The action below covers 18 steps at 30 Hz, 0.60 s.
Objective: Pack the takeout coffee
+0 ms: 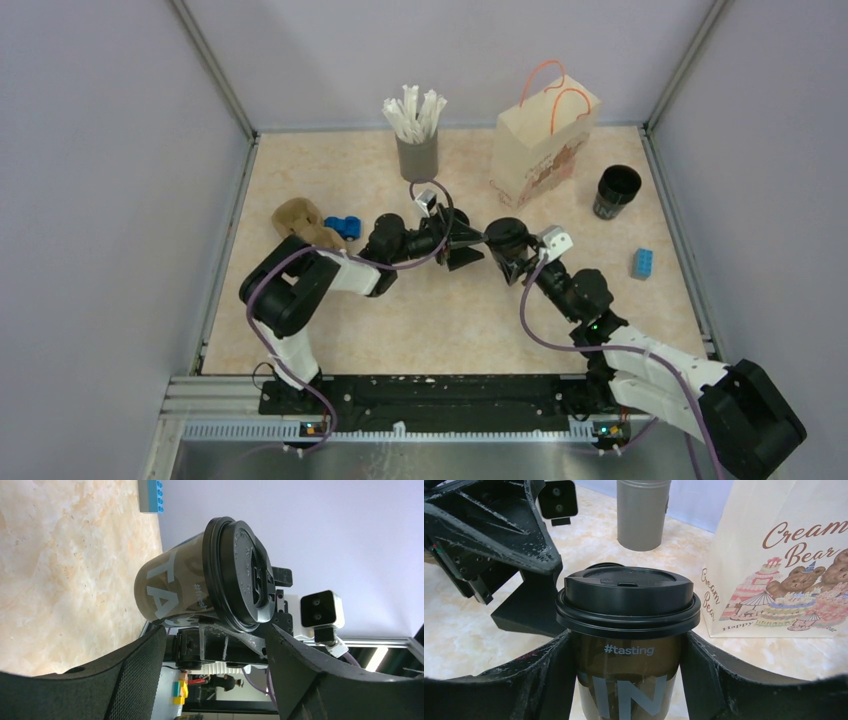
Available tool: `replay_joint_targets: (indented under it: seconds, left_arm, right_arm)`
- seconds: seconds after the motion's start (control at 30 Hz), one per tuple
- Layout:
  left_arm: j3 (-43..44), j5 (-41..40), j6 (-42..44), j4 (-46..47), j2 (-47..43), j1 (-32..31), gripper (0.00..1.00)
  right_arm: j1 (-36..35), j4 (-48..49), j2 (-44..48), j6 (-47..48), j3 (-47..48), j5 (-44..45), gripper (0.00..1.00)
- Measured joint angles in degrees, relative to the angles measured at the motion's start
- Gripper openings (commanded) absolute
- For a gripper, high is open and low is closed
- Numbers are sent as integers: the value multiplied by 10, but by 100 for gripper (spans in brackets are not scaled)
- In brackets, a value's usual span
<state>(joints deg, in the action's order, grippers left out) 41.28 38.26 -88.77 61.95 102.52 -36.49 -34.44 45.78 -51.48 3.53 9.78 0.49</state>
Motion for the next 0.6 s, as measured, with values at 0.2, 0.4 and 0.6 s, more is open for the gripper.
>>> replay_joint_targets:
  seconds: [0.2,0.4,0.6]
  left_arm:
    - [-2,-9,-35,58,30,-1,72]
    - [-2,-11,-44,73,41,-1,64]
    - [-2,-10,-47,82,42,-3,54]
  right_arm:
    - [0,0,1,13,-6,-12,65]
    - [0,0,2,32,-12,-23,65]
    - [0,0,2,44,-12,-30,65]
